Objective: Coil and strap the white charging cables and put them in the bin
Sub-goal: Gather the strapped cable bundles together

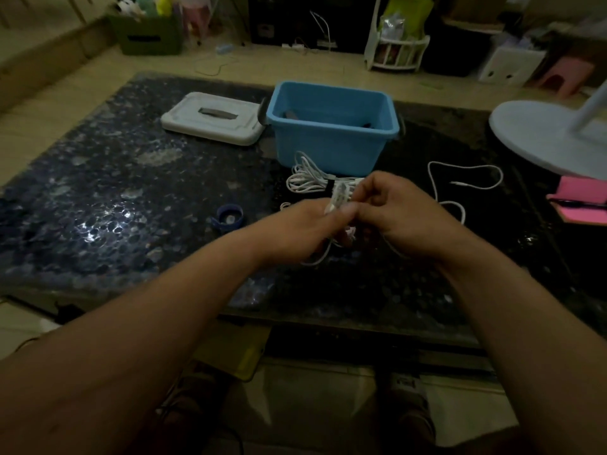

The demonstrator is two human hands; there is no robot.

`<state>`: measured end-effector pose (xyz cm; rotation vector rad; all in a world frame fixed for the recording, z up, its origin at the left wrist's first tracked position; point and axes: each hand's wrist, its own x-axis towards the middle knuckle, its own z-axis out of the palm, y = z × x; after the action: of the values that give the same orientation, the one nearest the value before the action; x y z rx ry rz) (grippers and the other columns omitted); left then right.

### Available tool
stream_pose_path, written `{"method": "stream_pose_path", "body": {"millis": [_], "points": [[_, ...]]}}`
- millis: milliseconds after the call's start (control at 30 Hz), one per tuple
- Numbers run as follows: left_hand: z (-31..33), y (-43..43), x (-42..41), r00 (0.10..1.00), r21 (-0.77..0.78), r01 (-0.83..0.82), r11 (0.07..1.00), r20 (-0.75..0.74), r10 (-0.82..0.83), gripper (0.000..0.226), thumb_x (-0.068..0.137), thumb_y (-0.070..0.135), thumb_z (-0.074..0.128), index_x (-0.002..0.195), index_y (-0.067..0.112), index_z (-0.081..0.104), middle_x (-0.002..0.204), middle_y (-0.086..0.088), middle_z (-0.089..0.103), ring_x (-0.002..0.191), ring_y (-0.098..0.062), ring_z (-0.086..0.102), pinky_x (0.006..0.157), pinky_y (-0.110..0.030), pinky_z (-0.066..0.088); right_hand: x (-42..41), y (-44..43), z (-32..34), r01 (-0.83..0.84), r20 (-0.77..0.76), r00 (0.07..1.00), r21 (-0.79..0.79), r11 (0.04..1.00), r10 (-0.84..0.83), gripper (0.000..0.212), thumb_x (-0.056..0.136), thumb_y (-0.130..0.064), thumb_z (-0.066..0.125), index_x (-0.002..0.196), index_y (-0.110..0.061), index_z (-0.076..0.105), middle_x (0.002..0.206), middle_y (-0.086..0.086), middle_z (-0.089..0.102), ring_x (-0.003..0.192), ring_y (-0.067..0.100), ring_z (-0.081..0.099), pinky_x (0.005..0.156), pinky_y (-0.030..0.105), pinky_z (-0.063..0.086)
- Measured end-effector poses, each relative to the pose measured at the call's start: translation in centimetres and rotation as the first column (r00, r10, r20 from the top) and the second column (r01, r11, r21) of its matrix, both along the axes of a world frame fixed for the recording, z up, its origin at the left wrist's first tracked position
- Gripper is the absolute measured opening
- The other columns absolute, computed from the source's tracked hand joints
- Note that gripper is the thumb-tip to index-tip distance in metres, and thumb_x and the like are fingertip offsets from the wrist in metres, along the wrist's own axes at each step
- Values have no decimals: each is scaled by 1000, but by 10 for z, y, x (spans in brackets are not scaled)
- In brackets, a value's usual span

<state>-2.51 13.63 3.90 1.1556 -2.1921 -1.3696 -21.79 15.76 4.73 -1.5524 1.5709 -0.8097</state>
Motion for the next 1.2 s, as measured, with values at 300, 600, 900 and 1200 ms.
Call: {"method": "stream_pose_path", "body": {"millis": [300,600,900,1200], "points": [[-12,0,-3,996,-24,86,996,31,-85,27,112,34,47,106,12,61,73,5,58,63,-8,53,62,-27,46,-8,3,7,-31,156,987,45,999,24,13,97,-8,72,106,-6,62,84,23,71,65,21,62,61,33,52],[-7,-6,0,987,-91,-161,983,-8,161,45,109,50,45,76,25,62,58,12,55,51,-5,46,60,-33,36,-21,4,25,-135,-132,981,78,988,144,13,101,-26,70,112,-22,73,92,4,79,74,14,71,67,27,55],[-18,-23,3,613,694,-311,650,-376,695,45,104,57,52,75,26,37,66,1,20,51,-11,17,45,-23,13,-14,4,19,61,-210,974,-139,988,-89,25,106,-34,57,98,-26,79,82,-8,70,71,-2,61,63,22,43],[-23,-19,-9,678,698,-113,707,-466,569,65,75,78,73,90,18,52,68,-2,39,54,-14,32,41,-23,26,38,9,1,-109,-475,878,-86,990,56,28,102,-43,52,83,-26,64,80,-8,65,76,16,63,67,36,51]]}}
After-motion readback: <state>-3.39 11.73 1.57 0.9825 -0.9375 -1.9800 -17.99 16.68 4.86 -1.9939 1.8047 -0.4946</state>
